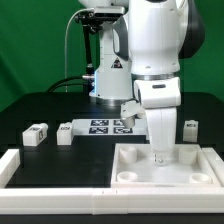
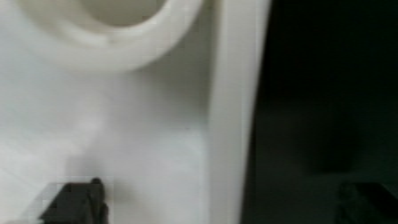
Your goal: Assemble one leg
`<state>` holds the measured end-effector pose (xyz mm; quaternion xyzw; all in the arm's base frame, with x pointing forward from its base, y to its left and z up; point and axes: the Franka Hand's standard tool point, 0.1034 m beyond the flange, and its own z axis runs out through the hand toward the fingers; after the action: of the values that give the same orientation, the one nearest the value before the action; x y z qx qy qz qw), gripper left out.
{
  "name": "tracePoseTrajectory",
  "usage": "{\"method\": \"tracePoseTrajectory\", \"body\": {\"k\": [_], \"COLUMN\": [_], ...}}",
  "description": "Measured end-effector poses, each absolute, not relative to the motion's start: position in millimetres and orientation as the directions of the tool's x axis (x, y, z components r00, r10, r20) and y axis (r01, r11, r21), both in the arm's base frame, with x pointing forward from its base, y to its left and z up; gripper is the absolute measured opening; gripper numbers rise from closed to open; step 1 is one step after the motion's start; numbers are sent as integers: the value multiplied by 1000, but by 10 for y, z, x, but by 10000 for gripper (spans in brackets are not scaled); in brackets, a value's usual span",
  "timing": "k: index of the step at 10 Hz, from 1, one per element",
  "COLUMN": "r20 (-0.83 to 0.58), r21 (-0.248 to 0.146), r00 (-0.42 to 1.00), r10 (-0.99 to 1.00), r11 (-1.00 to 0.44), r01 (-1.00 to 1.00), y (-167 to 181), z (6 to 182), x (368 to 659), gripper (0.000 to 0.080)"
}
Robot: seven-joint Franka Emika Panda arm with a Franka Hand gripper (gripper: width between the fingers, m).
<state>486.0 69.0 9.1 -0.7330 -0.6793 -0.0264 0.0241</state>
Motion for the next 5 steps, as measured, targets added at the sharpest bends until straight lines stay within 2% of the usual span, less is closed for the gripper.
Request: {"method": "tracePoseTrajectory", "body": {"k": [4,5], "r20": [53,53], "r21": [27,30], "r00": [242,256], "r10": [969,965], "r11": [-244,-258], "r01": [970,966], "y": [887,900], "z": [547,581], "x": [4413,4393], "gripper": [649,649]}}
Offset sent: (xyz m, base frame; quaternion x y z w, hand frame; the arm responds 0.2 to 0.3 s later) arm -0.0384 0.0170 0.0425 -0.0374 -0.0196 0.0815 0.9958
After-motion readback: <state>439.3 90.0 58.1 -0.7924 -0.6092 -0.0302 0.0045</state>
